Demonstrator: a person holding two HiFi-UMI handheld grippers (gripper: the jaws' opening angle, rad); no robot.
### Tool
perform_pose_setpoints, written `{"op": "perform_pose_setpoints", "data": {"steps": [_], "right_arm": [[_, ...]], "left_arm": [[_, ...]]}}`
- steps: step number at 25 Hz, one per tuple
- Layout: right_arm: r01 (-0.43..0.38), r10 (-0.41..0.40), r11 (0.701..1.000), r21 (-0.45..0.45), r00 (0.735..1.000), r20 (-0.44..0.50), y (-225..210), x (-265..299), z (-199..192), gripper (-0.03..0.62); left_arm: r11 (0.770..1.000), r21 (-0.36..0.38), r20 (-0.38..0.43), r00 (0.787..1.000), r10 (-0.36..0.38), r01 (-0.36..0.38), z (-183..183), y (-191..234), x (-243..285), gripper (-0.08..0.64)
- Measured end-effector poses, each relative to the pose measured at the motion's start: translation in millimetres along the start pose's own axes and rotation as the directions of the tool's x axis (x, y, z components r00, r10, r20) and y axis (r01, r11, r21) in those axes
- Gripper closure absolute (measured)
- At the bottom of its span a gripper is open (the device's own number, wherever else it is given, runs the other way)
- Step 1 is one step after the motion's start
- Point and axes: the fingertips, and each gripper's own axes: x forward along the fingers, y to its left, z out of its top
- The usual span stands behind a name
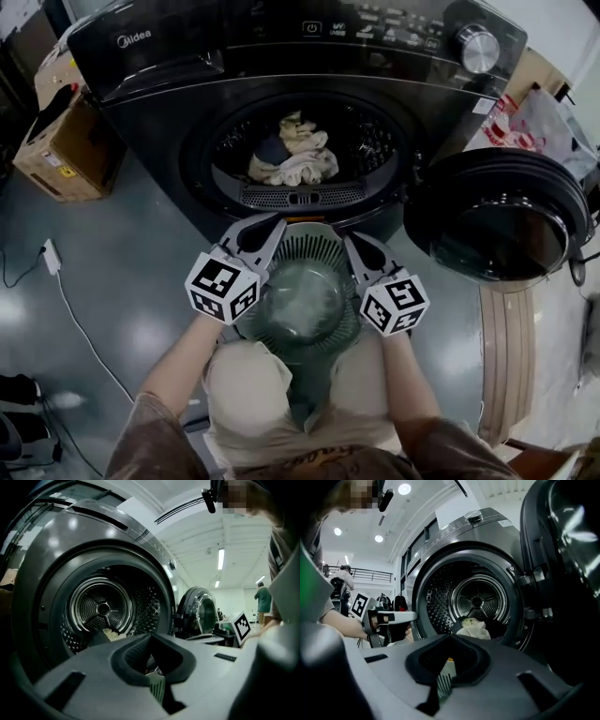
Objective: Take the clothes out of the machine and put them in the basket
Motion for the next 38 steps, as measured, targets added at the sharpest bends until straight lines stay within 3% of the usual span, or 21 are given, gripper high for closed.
{"op": "perform_pose_setpoints", "data": {"steps": [9,15,19,25,29,35,38], "right_arm": [[-0.021,0.021,1.000,-0.002,0.999,0.029,7.3,-11.2,2.7,0.597],[-0.038,0.038,0.999,-0.003,0.999,0.021,8.6,-15.0,0.6,0.597],[-0.026,0.026,1.000,-0.001,0.999,0.021,4.3,-20.1,2.0,0.597],[-0.017,0.017,1.000,0.005,1.000,0.012,6.2,-19.1,-1.6,0.597],[-0.017,0.017,1.000,0.019,1.000,0.026,5.2,-22.9,1.0,0.597],[-0.004,0.003,1.000,0.026,0.999,0.034,3.1,-24.7,5.1,0.597],[-0.010,0.008,0.999,0.040,0.999,0.038,6.1,-22.8,6.3,0.597]], "left_arm": [[0.998,0.002,0.003,0.998,0.070,-0.070,-5.3,4.4,11.5,0.546],[0.998,-0.039,-0.008,0.999,0.050,-0.050,-11.3,1.6,20.2,0.346],[0.999,-0.028,-0.026,0.999,0.038,-0.038,-16.1,0.0,34.3,0.213],[0.994,0.068,-0.080,0.993,0.086,-0.081,-22.8,27.9,61.6,0.214],[0.987,0.125,-0.160,0.980,0.122,-0.102,-39.4,52.3,90.2,0.224],[0.977,0.110,-0.243,0.948,0.205,-0.183,-55.8,96.5,130.9,0.229],[0.974,0.127,-0.287,0.933,0.218,-0.188,-64.0,110.5,143.3,0.233]]}}
